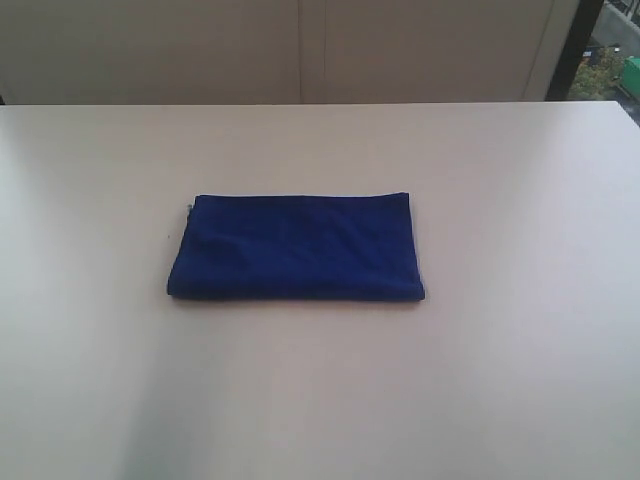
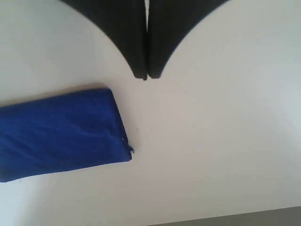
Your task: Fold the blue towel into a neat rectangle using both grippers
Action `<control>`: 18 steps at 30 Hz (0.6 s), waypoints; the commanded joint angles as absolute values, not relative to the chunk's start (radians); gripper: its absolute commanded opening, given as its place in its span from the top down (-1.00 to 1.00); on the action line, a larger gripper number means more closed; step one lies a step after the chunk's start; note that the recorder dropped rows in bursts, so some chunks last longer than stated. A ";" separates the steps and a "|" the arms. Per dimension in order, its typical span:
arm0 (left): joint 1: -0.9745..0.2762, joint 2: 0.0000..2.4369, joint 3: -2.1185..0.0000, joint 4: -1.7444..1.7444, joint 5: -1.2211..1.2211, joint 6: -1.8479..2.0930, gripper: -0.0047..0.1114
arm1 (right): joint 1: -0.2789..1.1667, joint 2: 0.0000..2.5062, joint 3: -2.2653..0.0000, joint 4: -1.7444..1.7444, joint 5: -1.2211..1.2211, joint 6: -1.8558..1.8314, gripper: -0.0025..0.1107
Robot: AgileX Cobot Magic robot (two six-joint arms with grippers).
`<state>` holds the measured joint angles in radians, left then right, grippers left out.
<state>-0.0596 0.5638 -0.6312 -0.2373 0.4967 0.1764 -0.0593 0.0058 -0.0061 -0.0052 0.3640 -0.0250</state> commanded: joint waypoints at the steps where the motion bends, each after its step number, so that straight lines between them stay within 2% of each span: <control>1: -0.060 0.555 -0.625 -0.226 0.498 0.184 0.92 | -0.062 0.000 0.000 -0.012 0.348 -0.021 0.96; 8: -0.060 0.453 -0.549 -0.221 0.479 0.180 0.92 | -0.062 0.000 0.000 -0.009 0.348 -0.021 0.96; 18: -0.060 0.183 -0.245 -0.215 0.373 0.180 0.92 | -0.062 0.000 0.000 -0.009 0.348 -0.021 0.96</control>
<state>-0.0596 0.2517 -0.3211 -0.2160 0.4107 0.1789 -0.0593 0.0058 -0.0061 0.0000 0.3640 -0.0250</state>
